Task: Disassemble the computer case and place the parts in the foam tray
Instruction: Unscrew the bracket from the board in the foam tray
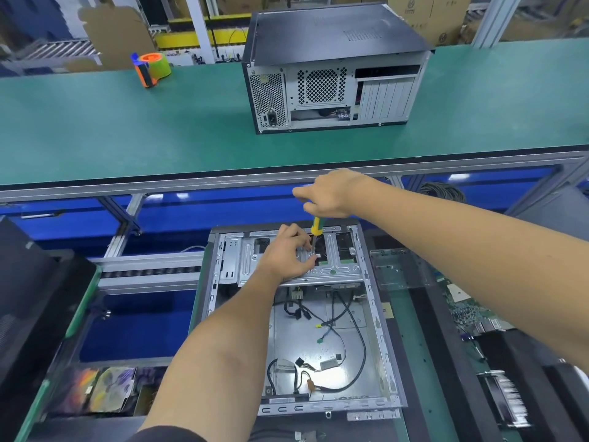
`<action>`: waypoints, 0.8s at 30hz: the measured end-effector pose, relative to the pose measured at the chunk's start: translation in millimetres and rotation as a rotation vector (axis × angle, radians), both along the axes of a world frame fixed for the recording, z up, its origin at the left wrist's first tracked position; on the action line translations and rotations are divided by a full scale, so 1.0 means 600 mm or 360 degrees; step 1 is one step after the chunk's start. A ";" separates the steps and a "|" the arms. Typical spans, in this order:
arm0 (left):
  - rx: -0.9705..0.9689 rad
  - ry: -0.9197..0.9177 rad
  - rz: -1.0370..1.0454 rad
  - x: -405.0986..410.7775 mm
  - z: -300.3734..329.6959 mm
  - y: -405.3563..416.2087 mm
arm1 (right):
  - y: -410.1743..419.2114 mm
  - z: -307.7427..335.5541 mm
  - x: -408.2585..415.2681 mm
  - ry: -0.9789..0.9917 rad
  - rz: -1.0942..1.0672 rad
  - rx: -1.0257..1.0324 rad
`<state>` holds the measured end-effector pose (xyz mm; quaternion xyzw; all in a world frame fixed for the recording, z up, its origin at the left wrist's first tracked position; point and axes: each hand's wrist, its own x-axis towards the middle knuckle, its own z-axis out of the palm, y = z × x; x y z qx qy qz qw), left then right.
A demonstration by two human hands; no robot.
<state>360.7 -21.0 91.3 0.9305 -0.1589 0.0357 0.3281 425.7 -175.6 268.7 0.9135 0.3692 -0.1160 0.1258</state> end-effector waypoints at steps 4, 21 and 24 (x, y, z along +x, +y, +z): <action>-0.0003 -0.0001 0.0006 0.001 0.000 0.000 | -0.001 -0.001 -0.003 0.0331 -0.0002 0.0195; 0.0001 0.0012 0.0019 0.001 -0.001 0.000 | 0.018 -0.004 -0.012 0.0092 -0.0030 0.0096; -0.0004 -0.0015 0.0011 0.002 -0.002 0.001 | 0.017 -0.001 -0.013 0.0272 -0.0017 0.0102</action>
